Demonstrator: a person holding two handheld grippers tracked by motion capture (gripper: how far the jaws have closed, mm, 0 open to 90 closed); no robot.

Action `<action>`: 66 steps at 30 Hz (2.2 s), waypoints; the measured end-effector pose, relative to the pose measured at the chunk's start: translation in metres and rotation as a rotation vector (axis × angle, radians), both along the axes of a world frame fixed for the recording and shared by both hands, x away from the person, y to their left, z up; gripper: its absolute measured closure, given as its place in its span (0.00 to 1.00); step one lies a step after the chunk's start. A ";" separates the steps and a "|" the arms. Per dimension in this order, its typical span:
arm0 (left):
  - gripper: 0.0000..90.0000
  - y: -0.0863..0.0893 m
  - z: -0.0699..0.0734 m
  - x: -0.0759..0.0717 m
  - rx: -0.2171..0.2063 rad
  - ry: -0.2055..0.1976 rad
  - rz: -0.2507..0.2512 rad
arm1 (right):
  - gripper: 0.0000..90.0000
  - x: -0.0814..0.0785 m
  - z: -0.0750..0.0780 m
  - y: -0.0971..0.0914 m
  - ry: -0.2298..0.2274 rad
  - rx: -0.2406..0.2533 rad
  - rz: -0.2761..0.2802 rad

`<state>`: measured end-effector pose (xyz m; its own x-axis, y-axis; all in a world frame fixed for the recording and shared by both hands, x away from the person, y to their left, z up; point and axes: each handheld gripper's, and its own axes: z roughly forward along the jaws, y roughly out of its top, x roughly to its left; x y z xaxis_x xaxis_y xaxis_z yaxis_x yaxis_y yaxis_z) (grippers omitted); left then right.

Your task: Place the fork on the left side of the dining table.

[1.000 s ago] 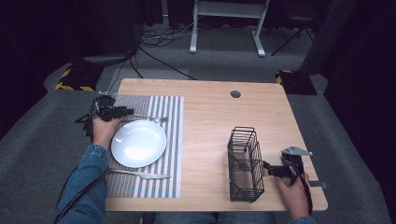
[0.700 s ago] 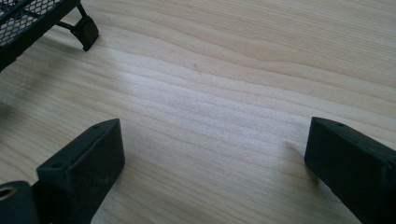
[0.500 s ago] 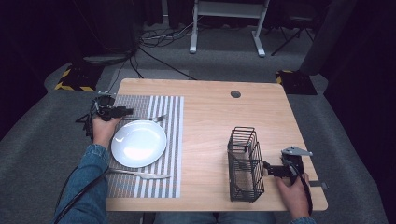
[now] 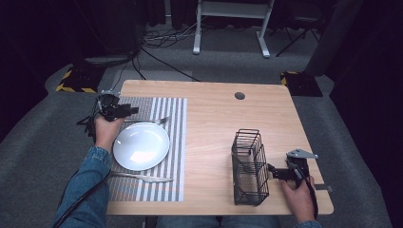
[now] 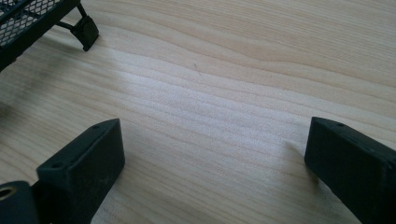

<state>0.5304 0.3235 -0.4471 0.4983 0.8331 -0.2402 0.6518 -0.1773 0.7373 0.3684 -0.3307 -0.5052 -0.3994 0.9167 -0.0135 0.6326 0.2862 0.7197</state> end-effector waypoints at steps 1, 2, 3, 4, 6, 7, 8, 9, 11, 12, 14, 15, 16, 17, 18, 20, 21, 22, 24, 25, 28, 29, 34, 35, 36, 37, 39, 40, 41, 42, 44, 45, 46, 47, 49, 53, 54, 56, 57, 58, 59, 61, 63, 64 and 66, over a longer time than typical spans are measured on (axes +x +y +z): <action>0.52 -0.002 0.004 -0.002 0.003 -0.009 -0.006 | 0.05 0.000 0.000 0.000 0.000 0.000 0.000; 0.51 -0.003 0.006 -0.003 0.004 -0.015 -0.010 | 0.05 0.000 0.000 0.000 0.000 0.000 0.000; 0.51 -0.005 0.009 -0.005 0.001 -0.024 -0.018 | 0.05 0.000 0.000 0.000 0.000 0.000 0.000; 0.51 -0.007 0.014 -0.007 0.001 -0.036 -0.026 | 0.05 0.000 0.000 0.000 0.000 0.000 0.000; 0.50 -0.011 0.020 -0.011 0.000 -0.052 -0.040 | 0.05 0.000 0.000 0.000 0.000 0.001 0.000; 0.50 -0.016 0.027 -0.015 0.005 -0.069 -0.059 | 0.05 0.000 0.000 0.000 0.000 0.000 0.000; 0.50 -0.016 0.027 -0.015 0.005 -0.069 -0.059 | 0.05 0.000 0.000 0.000 0.000 0.000 0.000; 0.50 -0.018 0.030 -0.018 0.005 -0.074 -0.067 | 0.05 0.000 0.000 0.000 0.000 0.000 0.000; 0.49 -0.022 0.035 -0.023 0.005 -0.081 -0.082 | 0.05 0.000 0.000 0.000 0.001 0.002 0.001; 0.49 -0.024 0.038 -0.026 0.006 -0.086 -0.089 | 0.05 0.000 0.000 0.000 0.000 0.001 0.002; 0.48 -0.027 0.043 -0.033 0.006 -0.096 -0.101 | 0.05 0.001 0.000 0.000 0.002 0.002 0.004; 0.47 -0.031 0.049 -0.041 0.015 -0.108 -0.116 | 0.05 0.001 0.000 0.000 0.002 0.000 0.007; 0.47 -0.031 0.049 -0.041 0.015 -0.108 -0.116 | 0.05 0.001 0.000 0.000 0.002 0.000 0.007; 0.47 -0.032 0.051 -0.043 0.015 -0.108 -0.121 | 0.05 0.001 0.000 0.000 0.002 0.001 0.008; 0.47 -0.034 0.054 -0.047 0.018 -0.111 -0.129 | 0.05 0.001 0.000 0.000 0.001 0.000 0.008; 0.45 -0.037 0.057 -0.052 0.019 -0.112 -0.137 | 0.05 0.001 0.000 0.000 0.000 0.000 0.009; 0.45 -0.041 0.061 -0.058 0.021 -0.114 -0.152 | 0.05 0.001 0.000 0.000 0.001 0.000 0.009; 0.45 -0.041 0.061 -0.058 0.021 -0.114 -0.152 | 0.05 0.001 0.000 0.000 0.001 0.000 0.009; 0.44 -0.045 0.065 -0.065 0.019 -0.122 -0.165 | 0.05 0.001 0.000 0.001 0.001 0.000 0.006; 0.44 -0.048 0.068 -0.069 0.019 -0.128 -0.177 | 0.05 0.001 0.000 0.001 0.000 0.000 0.006; 0.43 -0.058 0.075 -0.083 0.005 -0.145 -0.204 | 0.05 0.000 0.000 0.001 -0.001 -0.001 0.007; 0.42 -0.062 0.076 -0.087 0.007 -0.150 -0.210 | 0.05 0.000 0.000 0.002 -0.001 -0.001 0.008; 0.41 -0.079 0.083 -0.106 0.010 -0.164 -0.237 | 0.06 0.000 0.000 0.002 -0.001 0.001 0.004; 0.41 -0.086 0.085 -0.116 0.004 -0.190 -0.244 | 0.06 0.000 0.000 0.002 -0.001 0.000 0.005; 0.41 -0.086 0.085 -0.116 0.004 -0.190 -0.244 | 0.06 0.000 0.000 0.002 -0.001 0.000 0.005; 0.41 -0.089 0.086 -0.119 0.004 -0.193 -0.248 | 0.06 0.000 0.000 0.002 -0.001 0.000 0.005; 0.41 -0.095 0.085 -0.127 -0.003 -0.200 -0.249 | 0.06 0.000 0.000 0.002 -0.002 0.000 0.005; 0.41 -0.098 0.085 -0.130 -0.004 -0.199 -0.254 | 0.06 0.000 0.000 0.002 -0.002 0.000 0.005; 0.41 -0.102 0.084 -0.134 -0.002 -0.197 -0.255 | 0.06 0.000 0.000 0.002 -0.001 0.000 0.005; 0.41 -0.104 0.083 -0.137 0.001 -0.197 -0.250 | 0.06 0.000 0.000 0.002 -0.001 0.001 0.005; 0.41 -0.110 0.081 -0.143 -0.015 -0.202 -0.255 | 0.06 0.000 0.000 0.002 -0.001 0.001 0.005; 0.41 -0.115 0.078 -0.147 -0.027 -0.203 -0.261 | 0.06 0.000 0.000 0.002 -0.001 0.000 0.005; 0.41 -0.115 0.078 -0.147 -0.027 -0.203 -0.261 | 0.06 0.000 0.000 0.002 -0.001 0.000 0.005; 0.41 -0.119 0.076 -0.151 -0.026 -0.200 -0.260 | 0.06 0.000 0.000 0.002 -0.001 0.000 0.005; 0.41 -0.124 0.072 -0.155 -0.015 -0.195 -0.267 | 0.06 0.000 0.000 0.002 -0.001 0.001 0.005; 0.41 -0.134 0.065 -0.165 0.023 -0.197 -0.271 | 0.06 0.000 0.000 0.002 -0.001 0.001 0.007; 0.41 -0.136 0.063 -0.167 0.013 -0.194 -0.274 | 0.06 0.000 0.000 0.002 0.000 0.001 0.006; 0.41 -0.141 0.059 -0.170 0.001 -0.177 -0.287 | 0.06 0.000 0.000 0.002 0.000 0.002 0.008; 0.41 -0.146 0.055 -0.173 -0.004 -0.168 -0.301 | 0.06 0.000 0.000 0.002 0.000 0.001 0.010; 0.41 -0.146 0.055 -0.173 -0.004 -0.168 -0.301 | 0.06 0.000 0.000 0.002 0.000 0.001 0.010; 0.41 -0.149 0.053 -0.175 -0.005 -0.167 -0.307 | 0.06 0.000 0.000 0.002 0.000 0.001 0.010; 0.41 -0.154 0.048 -0.179 -0.004 -0.164 -0.315 | 0.06 0.000 0.000 0.002 0.000 0.002 0.011; 0.41 -0.159 0.042 -0.183 -0.010 -0.166 -0.321 | 0.06 0.000 0.000 0.002 0.000 0.002 0.011; 0.41 -0.160 0.038 -0.185 -0.015 -0.164 -0.324 | 0.06 0.000 0.000 0.002 0.000 0.002 0.011; 0.41 -0.162 0.029 -0.186 -0.043 -0.161 -0.321 | 0.06 0.000 0.000 0.002 0.000 0.002 0.011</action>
<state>0.3439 0.1611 -0.4182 0.7675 0.6185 -0.1685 0.4425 -0.3209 0.8374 0.3683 -0.3285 -0.5050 -0.4092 0.9124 -0.0120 0.6295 0.2918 0.7201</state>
